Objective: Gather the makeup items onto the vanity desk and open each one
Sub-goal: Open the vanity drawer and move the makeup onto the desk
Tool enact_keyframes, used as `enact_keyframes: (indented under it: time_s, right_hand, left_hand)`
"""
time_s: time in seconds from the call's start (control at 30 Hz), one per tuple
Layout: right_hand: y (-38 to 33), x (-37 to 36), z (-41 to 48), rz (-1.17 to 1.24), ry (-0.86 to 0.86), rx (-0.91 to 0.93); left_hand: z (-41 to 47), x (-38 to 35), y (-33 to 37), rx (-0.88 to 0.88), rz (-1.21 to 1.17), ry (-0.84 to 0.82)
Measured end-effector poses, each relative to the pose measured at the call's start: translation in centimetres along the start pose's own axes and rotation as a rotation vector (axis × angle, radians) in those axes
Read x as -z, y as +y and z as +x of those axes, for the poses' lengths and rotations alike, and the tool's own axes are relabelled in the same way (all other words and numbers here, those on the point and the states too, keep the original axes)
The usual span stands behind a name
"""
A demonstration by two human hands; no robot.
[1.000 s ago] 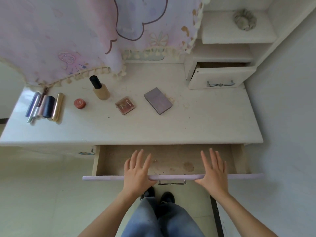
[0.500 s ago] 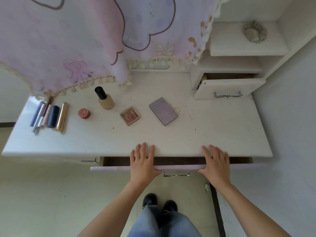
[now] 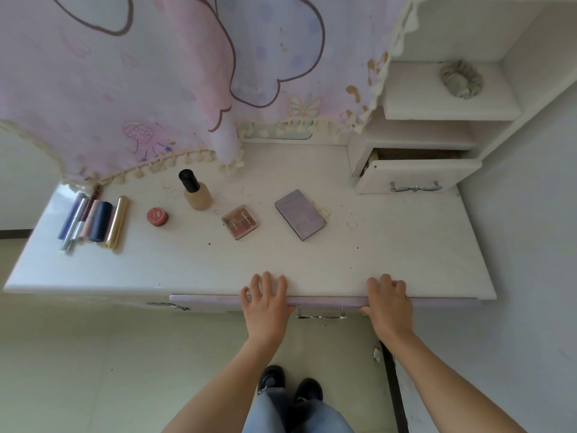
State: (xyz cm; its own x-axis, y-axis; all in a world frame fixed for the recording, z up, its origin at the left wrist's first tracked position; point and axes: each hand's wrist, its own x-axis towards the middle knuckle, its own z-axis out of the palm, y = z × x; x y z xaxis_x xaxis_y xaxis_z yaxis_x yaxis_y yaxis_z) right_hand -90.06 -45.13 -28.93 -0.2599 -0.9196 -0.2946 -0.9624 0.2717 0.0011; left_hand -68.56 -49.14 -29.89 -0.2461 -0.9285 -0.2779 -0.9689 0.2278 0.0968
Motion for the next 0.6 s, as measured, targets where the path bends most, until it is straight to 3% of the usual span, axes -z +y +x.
enact_keyframes:
  time_s: [0.17, 0.43, 0.6]
  right_hand:
    - [-1.2, 1.2, -0.1, -0.044, -0.006, -0.029]
    - [-0.3, 1.9, -1.7, -0.044, -0.301, 0.0]
    - [1.1, 4.7, -2.7, 0.096, -0.348, 0.085]
  left_hand:
    - [-0.3, 1.0, 0.5, 0.033, -0.005, -0.032]
    - [-0.9, 2.7, -1.6, -0.054, -0.112, -0.187]
    - [-4.0, 5.2, -3.0, 0.055, -0.309, -0.059]
